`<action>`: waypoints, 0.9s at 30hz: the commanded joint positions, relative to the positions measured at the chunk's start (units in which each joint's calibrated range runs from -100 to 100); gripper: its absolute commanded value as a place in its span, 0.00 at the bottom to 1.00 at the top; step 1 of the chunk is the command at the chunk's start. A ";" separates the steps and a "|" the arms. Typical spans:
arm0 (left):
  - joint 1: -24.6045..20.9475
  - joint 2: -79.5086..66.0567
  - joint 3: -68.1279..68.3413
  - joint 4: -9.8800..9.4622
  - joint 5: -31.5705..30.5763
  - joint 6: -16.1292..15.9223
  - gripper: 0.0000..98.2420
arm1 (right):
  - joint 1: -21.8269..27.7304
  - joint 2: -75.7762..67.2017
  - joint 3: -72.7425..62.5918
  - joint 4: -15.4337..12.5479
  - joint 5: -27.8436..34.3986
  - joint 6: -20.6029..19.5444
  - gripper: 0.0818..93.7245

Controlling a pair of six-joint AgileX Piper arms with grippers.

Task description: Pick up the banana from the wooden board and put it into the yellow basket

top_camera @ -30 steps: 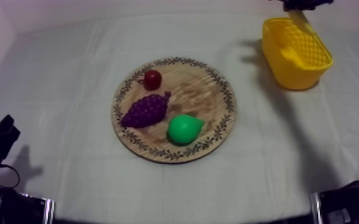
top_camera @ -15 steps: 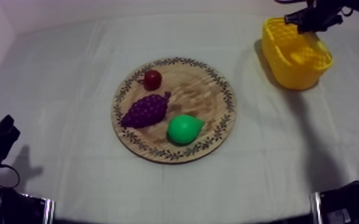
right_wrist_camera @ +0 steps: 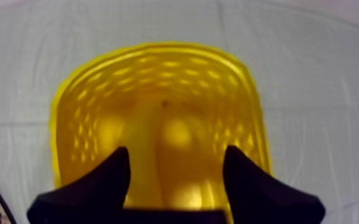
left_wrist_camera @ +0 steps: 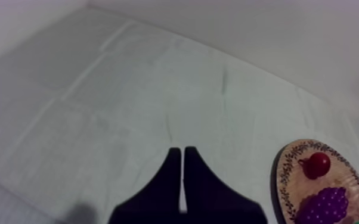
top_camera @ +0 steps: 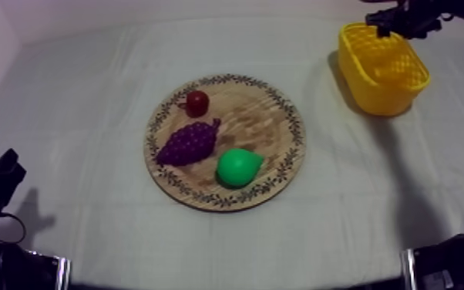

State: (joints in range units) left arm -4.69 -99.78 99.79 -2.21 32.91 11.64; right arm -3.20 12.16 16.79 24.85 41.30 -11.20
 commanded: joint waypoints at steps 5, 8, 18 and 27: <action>0.02 -0.05 -0.01 0.03 -0.01 -0.01 0.00 | 2.46 -8.59 7.57 2.59 -8.99 -2.67 0.51; 0.02 -0.05 -0.01 0.03 -0.01 0.02 0.00 | 3.52 -15.78 15.18 4.25 -13.61 -5.09 0.50; 0.02 -0.05 -0.01 0.03 -0.01 0.01 0.00 | 3.60 -44.50 41.64 7.06 -18.03 -11.43 0.50; 0.02 -0.05 -0.01 0.03 -0.01 0.01 0.00 | 2.50 -68.81 60.38 -0.85 -13.52 -3.47 0.54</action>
State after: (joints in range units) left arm -4.69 -99.78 99.79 -2.21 32.91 11.64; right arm -0.57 -46.42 70.65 24.98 27.23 -19.41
